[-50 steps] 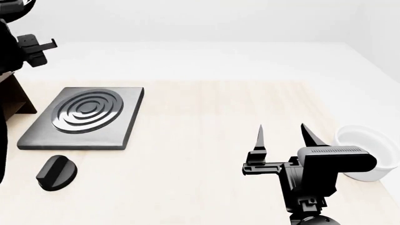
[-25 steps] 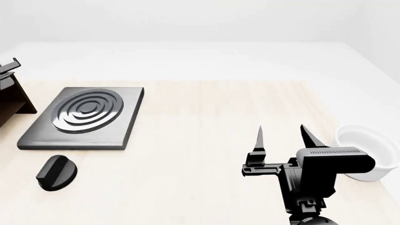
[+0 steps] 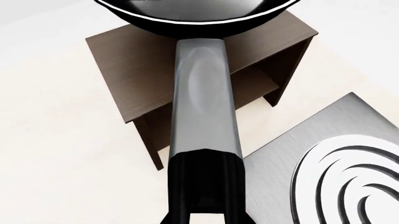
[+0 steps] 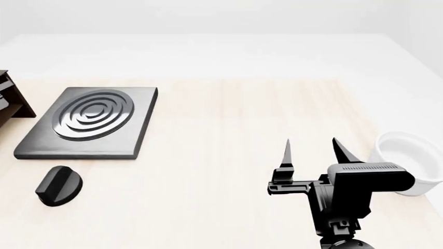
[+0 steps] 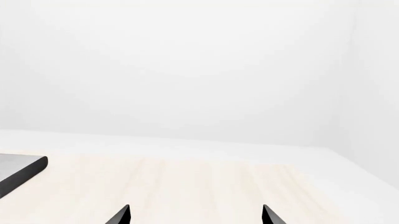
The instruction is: Put the frying pan on top of the cabinet.
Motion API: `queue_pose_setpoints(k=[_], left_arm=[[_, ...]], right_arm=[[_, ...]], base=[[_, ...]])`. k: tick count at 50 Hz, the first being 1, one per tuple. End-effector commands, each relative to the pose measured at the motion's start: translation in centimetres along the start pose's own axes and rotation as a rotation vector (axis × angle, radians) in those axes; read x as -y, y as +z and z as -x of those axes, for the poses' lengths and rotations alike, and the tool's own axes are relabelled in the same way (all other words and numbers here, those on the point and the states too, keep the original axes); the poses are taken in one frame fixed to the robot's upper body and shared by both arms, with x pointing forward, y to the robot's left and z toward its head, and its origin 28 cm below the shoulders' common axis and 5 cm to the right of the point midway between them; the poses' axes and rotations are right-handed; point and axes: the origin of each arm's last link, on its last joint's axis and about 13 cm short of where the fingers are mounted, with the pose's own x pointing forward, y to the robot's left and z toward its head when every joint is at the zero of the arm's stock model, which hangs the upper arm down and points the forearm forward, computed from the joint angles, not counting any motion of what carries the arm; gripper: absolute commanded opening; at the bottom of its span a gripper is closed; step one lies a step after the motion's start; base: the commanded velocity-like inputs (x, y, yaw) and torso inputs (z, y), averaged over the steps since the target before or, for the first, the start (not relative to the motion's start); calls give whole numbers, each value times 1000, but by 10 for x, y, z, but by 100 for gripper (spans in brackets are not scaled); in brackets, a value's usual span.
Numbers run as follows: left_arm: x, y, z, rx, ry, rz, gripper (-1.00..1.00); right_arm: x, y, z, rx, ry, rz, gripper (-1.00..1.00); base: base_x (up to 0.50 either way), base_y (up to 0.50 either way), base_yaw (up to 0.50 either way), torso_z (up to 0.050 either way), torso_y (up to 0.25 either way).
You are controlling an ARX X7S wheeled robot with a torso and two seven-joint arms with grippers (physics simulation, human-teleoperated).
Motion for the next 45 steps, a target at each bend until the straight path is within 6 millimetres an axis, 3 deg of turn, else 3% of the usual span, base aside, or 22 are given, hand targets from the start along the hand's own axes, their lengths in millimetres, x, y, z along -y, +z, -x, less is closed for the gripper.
queue_pose_setpoints(k=[1, 22, 23, 29, 45], left_arm=[[-4, 7, 1, 59, 39, -14, -100], [-5, 4, -2, 26, 61, 7, -100], [-5, 4, -2, 24, 71, 2, 100], [-4, 6, -1, 55, 47, 1, 100], [1, 15, 5, 141, -6, 6, 100]], right_arm=[[0, 0, 0, 0, 2, 2, 100], [-1, -1, 0, -4, 2, 1, 100], [-1, -1, 0, -2, 4, 1, 100], [-1, -1, 0, -3, 4, 1, 100], [-3, -1, 1, -1, 10, 3, 100]], base=[[0, 0, 0, 0, 0], [0, 0, 0, 0, -78], [0, 0, -3, 0, 0], [0, 0, 0, 0, 28], [0, 0, 0, 0, 250]])
